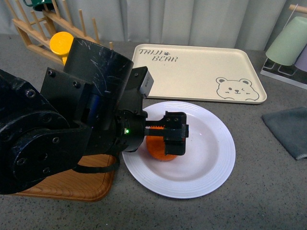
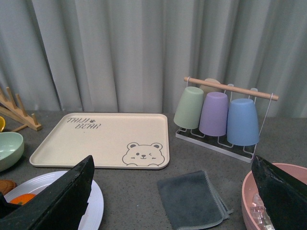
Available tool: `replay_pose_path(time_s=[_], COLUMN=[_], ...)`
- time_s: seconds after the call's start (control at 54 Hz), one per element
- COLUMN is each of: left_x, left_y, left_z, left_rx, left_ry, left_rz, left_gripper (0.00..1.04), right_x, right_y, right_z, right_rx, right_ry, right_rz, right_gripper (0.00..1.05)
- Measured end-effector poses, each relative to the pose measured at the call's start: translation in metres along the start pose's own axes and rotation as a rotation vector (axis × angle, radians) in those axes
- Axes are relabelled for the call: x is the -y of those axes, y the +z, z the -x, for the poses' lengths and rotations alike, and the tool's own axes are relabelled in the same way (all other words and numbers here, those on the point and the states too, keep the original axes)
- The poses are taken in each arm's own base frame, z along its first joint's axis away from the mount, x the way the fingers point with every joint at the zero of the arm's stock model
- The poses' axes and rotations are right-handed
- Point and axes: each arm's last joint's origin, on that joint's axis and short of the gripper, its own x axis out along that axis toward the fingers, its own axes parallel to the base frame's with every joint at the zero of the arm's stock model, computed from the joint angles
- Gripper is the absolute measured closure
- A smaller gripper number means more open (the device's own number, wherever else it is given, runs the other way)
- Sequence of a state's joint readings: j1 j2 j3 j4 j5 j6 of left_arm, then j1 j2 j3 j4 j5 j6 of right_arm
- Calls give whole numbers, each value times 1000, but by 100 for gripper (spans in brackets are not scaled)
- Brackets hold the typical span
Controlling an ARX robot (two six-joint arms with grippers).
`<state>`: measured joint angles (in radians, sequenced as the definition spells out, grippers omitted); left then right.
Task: Place orange and plate with both arms
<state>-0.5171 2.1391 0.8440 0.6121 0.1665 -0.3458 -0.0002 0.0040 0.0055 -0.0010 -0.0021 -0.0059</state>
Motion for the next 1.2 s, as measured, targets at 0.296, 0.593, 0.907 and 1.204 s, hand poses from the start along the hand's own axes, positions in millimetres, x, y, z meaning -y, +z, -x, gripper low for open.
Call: replay_pose_path(time_s=[0.296, 0.593, 0.907, 1.204], left_x=[15, -8, -20, -27], left_y=[33, 6, -30, -34], left_z=[67, 147, 220, 246], left_rx=[187, 348, 424, 800], left_ry=[78, 287, 392, 502], left_rz=[-26, 40, 104, -158], left_gripper=[6, 6, 6, 53], right_x=[0, 0, 0, 0], right_y=[0, 0, 0, 0], right_z=[0, 0, 0, 0], right_rx=[0, 0, 0, 0], right_ry=[0, 0, 0, 0], right_rz=[0, 0, 0, 0], right_gripper=[9, 9, 9, 9])
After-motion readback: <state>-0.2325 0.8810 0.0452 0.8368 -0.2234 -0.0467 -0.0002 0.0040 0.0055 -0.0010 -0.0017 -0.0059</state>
